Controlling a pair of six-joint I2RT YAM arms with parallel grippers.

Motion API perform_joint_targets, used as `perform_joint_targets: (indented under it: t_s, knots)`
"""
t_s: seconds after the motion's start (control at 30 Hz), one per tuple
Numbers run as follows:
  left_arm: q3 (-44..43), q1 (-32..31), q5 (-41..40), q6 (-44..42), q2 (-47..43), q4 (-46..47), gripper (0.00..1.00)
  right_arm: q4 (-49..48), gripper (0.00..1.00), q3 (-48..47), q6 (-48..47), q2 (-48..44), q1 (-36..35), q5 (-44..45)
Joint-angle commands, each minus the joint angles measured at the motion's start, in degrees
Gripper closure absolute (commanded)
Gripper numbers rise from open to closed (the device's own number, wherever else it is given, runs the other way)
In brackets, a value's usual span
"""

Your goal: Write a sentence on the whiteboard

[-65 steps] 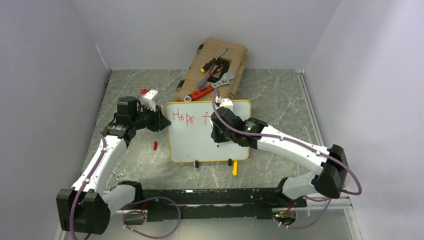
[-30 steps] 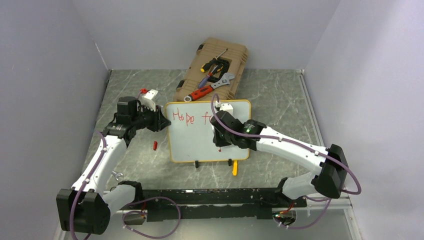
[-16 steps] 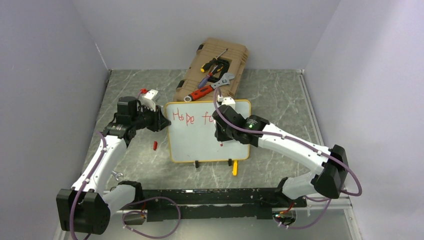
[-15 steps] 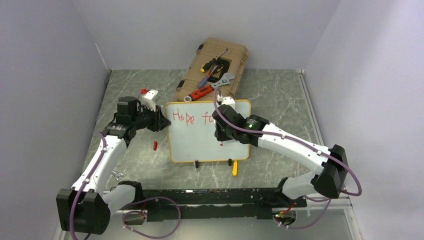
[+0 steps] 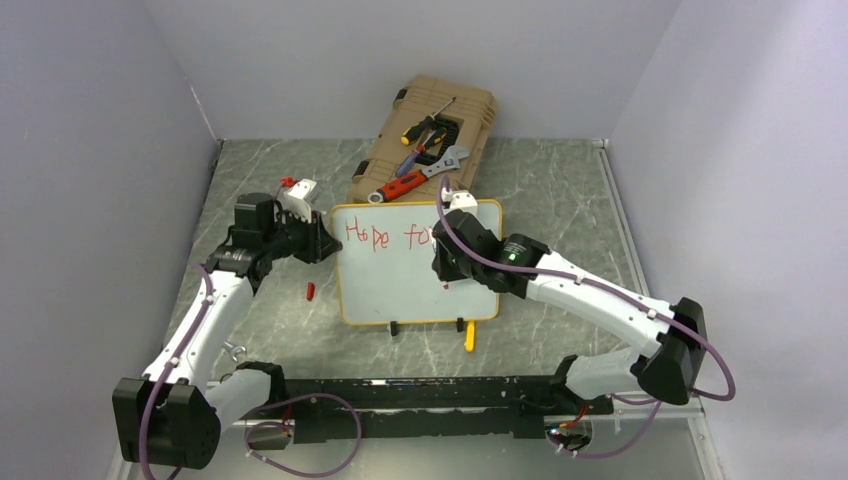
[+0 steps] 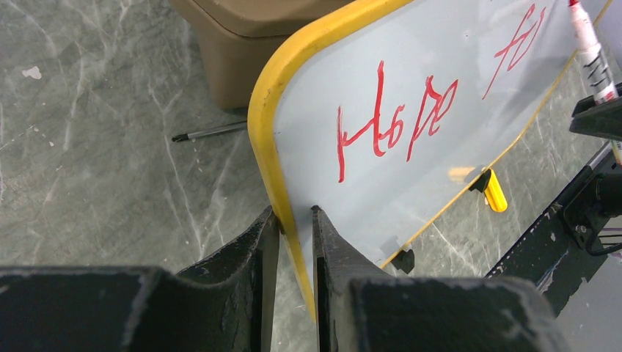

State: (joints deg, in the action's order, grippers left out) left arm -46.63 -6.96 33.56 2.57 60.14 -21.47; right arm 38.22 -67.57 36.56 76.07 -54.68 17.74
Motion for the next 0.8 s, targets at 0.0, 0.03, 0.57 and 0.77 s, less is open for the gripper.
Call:
perform_joint_targets:
  t_s: [0.0, 0.03, 0.57, 0.77]
  knots:
    - [-1.18, -1.12, 1.96, -0.99, -0.48, -0.32, 1.0, -1.97, 1.0, 0.14, -0.36, -2.49, 0.01, 3.08]
    - [-1.18, -1.12, 1.98, -0.99, -0.46, -0.32, 1.0, -1.29, 1.0, -0.32, -0.34, -1.98, 0.01, 3.42]
    - [-1.17, -1.12, 1.99, -0.99, -0.64, -0.38, 1.0, 1.71, 1.0, 2.95, 4.29, -1.37, 0.02, 1.5]
    - [-1.18, -1.12, 2.1, -0.99, -0.73, -0.32, 1.0, 1.18, 1.0, 5.07, 5.61, -1.72, -0.51, -0.51]
